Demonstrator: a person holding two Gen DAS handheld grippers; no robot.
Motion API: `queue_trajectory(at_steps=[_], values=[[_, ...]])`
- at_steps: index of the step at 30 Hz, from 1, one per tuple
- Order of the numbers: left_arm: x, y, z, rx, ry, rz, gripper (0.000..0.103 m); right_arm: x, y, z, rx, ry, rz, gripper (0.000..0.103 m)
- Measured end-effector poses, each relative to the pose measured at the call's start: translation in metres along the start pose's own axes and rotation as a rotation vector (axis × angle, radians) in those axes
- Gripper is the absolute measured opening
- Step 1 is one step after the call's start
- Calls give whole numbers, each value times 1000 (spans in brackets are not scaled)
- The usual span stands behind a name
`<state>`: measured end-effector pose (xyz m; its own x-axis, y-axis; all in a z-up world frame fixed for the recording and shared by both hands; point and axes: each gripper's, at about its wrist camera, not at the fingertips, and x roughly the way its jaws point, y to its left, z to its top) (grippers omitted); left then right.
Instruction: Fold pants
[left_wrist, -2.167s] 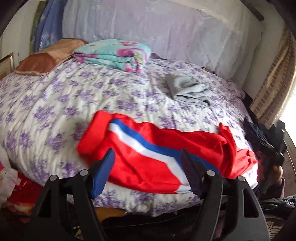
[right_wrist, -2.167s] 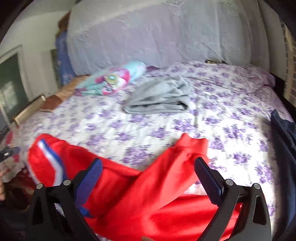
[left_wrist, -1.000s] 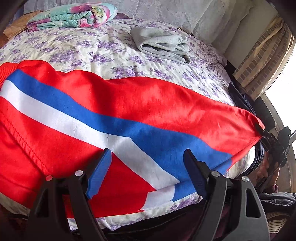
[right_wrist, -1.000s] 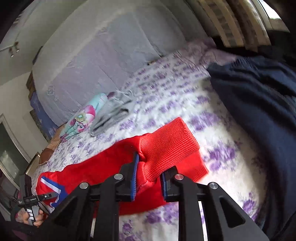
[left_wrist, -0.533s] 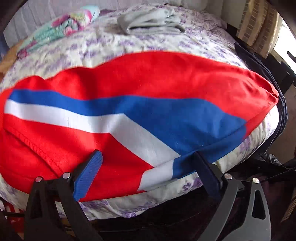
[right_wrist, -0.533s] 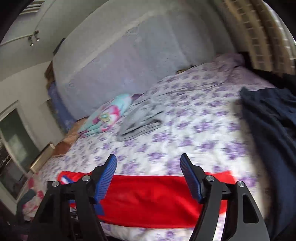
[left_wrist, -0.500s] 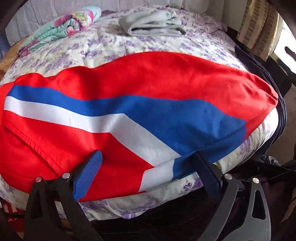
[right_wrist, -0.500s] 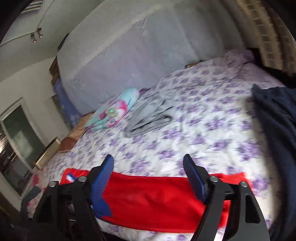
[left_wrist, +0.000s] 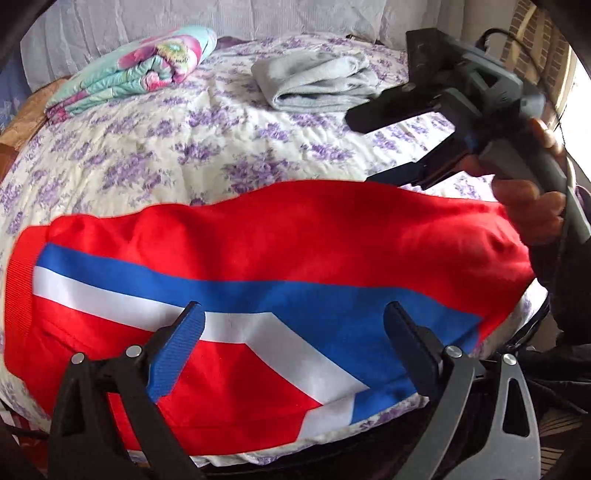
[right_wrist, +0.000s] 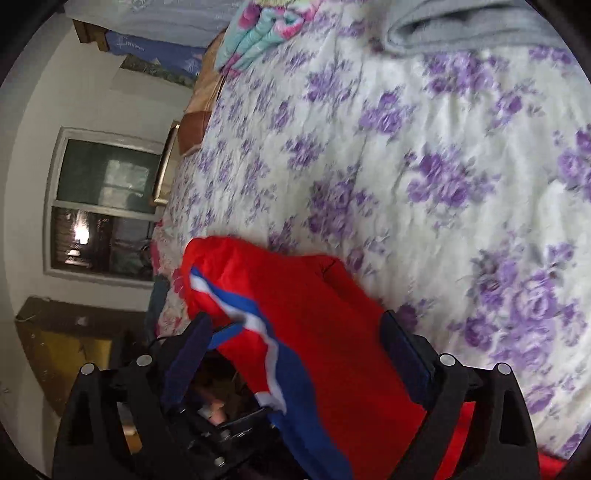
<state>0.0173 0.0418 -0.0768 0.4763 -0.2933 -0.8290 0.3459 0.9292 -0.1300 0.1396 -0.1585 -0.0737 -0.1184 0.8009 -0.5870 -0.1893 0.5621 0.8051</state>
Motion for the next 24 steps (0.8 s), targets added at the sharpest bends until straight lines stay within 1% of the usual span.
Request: queue_trajectory(at_steps=[2, 4, 5, 7, 8, 9, 10, 11, 13, 14, 16, 17, 18, 19, 20, 21, 22, 23, 24], values=[[12, 7, -5, -19, 34, -8, 95, 4, 14, -14, -60, 62, 43, 93], [13, 11, -11, -23, 29, -17, 95, 9, 29, -27, -121, 134, 105, 95], [11, 11, -14, -21, 22, -22, 95, 12, 35, -34, -153, 156, 98, 95], [9, 12, -18, -21, 17, -29, 95, 23, 39, -44, -166, 195, 50, 95], [9, 13, -19, -21, 16, -31, 95, 30, 38, -46, -157, 210, 8, 95], [9, 12, -20, -21, 14, -32, 95, 34, 38, -45, -170, 205, -53, 95], [9, 12, -21, -22, 13, -30, 95, 35, 40, -42, -197, 174, -100, 95], [10, 12, -20, -21, 12, -28, 95, 34, 41, -37, -207, 146, -112, 95], [10, 11, -20, -20, 10, -23, 95, 34, 37, -22, -164, 112, -89, 95], [10, 10, -20, -19, 10, -21, 96, 40, 32, -15, -132, 118, -57, 95], [11, 9, -20, -16, 10, -18, 97, 61, 26, -6, -72, 191, 45, 95], [11, 9, -20, -14, 11, -18, 97, 70, 24, 2, -56, 209, 83, 91], [11, 9, -20, -14, 11, -18, 98, 76, 24, 7, -65, 200, 88, 80], [12, 9, -20, -14, 10, -18, 98, 76, 29, 13, -101, 152, 65, 69], [12, 9, -20, -14, 11, -17, 98, 72, 33, 18, -141, 100, 36, 52], [13, 9, -20, -13, 11, -15, 98, 67, 35, 24, -173, 46, -4, 41], [14, 10, -21, -12, 8, -10, 98, 65, 30, 30, -156, 30, 12, 35], [15, 11, -21, -14, 6, -6, 98, 67, 21, 37, -119, 36, 26, 27], [15, 12, -22, -14, 4, -8, 98, 67, 16, 40, -117, 35, -12, 17]])
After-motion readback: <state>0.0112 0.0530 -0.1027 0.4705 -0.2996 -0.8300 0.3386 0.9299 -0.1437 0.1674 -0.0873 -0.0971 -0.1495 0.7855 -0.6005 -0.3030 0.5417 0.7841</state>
